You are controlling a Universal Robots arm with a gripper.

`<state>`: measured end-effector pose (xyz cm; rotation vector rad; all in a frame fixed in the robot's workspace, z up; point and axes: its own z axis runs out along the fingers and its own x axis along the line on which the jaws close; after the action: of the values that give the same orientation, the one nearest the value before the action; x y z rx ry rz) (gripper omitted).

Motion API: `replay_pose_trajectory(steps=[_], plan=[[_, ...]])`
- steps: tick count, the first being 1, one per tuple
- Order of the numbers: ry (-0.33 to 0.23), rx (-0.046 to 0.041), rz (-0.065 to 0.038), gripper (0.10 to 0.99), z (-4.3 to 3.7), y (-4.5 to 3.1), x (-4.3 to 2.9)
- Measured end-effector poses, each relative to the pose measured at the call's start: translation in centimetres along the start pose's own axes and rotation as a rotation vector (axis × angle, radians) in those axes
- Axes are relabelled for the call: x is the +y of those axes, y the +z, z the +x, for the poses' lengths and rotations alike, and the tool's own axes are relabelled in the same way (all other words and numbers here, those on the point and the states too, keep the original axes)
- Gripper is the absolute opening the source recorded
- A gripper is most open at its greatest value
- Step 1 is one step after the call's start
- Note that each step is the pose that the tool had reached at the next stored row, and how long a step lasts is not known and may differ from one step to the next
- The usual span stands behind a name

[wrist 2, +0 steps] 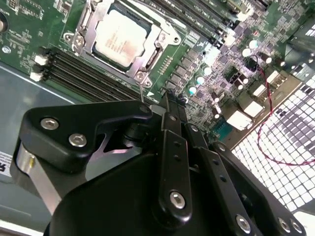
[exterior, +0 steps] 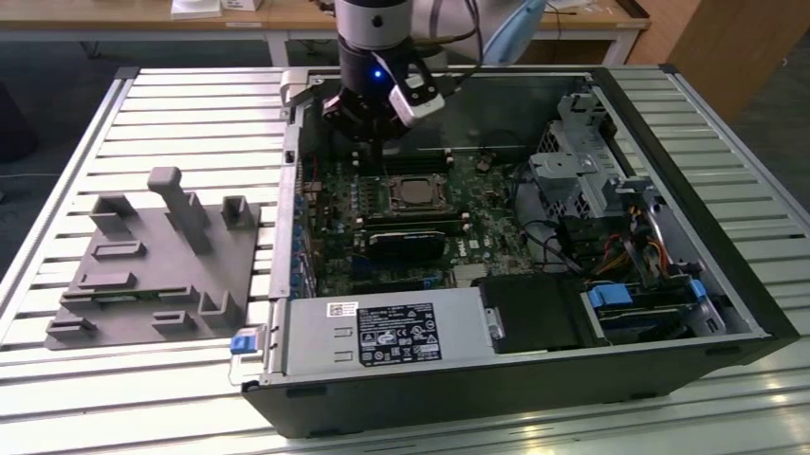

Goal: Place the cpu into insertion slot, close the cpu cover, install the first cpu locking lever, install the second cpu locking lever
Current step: 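Install the first cpu locking lever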

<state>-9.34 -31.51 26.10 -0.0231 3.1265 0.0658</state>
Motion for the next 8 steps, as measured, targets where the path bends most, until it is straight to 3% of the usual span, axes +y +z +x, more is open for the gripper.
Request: replay_pose_trajectory(steps=[8], plan=[[0.0, -0.0019, 0.0, 0.106, 0.57, 0.49, 0.8]])
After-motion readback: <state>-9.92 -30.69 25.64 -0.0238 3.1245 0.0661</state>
